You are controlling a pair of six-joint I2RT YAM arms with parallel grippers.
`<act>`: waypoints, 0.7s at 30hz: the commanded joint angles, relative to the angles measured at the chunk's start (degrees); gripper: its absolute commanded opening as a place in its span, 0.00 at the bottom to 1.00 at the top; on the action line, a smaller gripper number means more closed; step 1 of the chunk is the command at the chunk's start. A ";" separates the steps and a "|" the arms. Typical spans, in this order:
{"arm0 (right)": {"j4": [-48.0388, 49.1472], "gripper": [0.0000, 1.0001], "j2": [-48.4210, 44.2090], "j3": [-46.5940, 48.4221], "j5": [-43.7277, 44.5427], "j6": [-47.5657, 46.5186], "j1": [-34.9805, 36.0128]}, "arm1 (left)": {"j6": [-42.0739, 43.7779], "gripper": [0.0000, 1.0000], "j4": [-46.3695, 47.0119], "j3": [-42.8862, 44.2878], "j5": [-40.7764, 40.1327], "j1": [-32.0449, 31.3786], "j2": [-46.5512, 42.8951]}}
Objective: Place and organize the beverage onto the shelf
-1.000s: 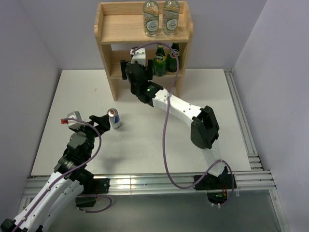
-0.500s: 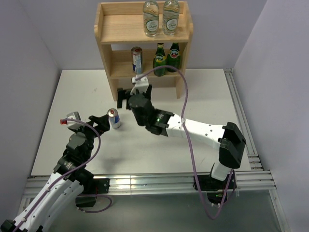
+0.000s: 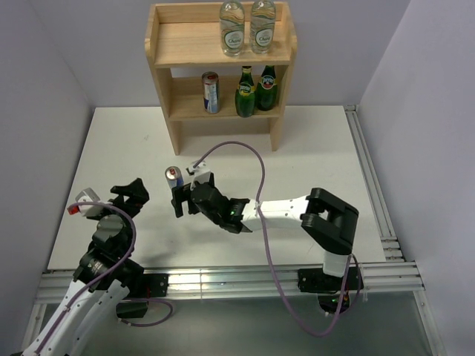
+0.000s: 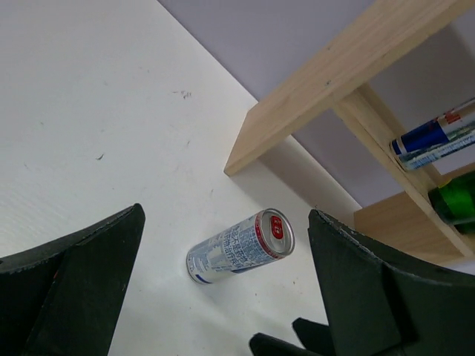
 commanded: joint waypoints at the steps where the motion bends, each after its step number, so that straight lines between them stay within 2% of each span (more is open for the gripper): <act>1: 4.30 1.00 3.46 3.92 -2.07 1.23 0.52 | -2.06 0.99 -1.15 0.03 -3.79 -0.08 -0.81; 9: 5.01 1.00 11.63 10.33 0.12 -0.26 0.61 | -0.65 0.99 0.25 0.47 -2.12 -0.17 2.17; 21: 2.63 1.00 20.25 20.18 8.29 -2.73 -1.50 | 1.55 0.99 1.93 -0.58 0.43 -0.08 0.42</act>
